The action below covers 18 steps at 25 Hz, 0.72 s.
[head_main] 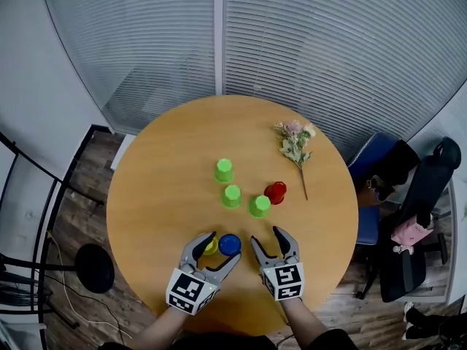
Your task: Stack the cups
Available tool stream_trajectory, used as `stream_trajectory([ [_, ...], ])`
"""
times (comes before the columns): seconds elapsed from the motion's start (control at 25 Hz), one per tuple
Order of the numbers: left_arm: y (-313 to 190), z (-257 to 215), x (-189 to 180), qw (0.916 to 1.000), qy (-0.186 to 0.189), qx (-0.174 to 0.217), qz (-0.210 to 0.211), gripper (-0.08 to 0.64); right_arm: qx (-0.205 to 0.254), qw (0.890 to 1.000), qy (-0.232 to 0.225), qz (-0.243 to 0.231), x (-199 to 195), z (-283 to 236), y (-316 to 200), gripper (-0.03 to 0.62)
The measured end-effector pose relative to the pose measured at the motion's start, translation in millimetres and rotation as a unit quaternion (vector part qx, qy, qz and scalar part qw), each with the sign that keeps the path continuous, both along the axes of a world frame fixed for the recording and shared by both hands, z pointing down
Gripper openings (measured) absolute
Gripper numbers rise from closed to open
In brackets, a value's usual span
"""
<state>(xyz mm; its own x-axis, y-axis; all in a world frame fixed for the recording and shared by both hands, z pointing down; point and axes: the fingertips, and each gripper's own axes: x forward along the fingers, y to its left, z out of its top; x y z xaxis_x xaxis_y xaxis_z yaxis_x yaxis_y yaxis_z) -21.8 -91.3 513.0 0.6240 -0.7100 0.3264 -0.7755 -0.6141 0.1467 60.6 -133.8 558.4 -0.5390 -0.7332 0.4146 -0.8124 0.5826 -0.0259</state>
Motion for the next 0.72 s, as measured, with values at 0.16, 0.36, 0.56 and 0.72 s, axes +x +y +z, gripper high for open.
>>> stream_trajectory([
  [0.16, -10, 6, 15, 0.9999, -0.012, -0.007, -0.002, 0.302, -0.004, 1.000, 0.002, -0.004, 3, 9, -30, 0.241],
  [0.36, -24, 8, 19, 0.9997, -0.022, -0.003, -0.011, 0.302, -0.006, 1.000, 0.017, -0.014, 0, 24, -56, 0.241],
  [0.56, -38, 11, 17, 0.9995, -0.019, -0.001, -0.027, 0.302, 0.002, 0.999, 0.035, -0.021, -2, 37, -83, 0.241],
  [0.72, -38, 11, 16, 0.9990, -0.018, -0.008, -0.041, 0.302, -0.008, 0.999, 0.041, -0.025, -1, 49, -94, 0.241],
])
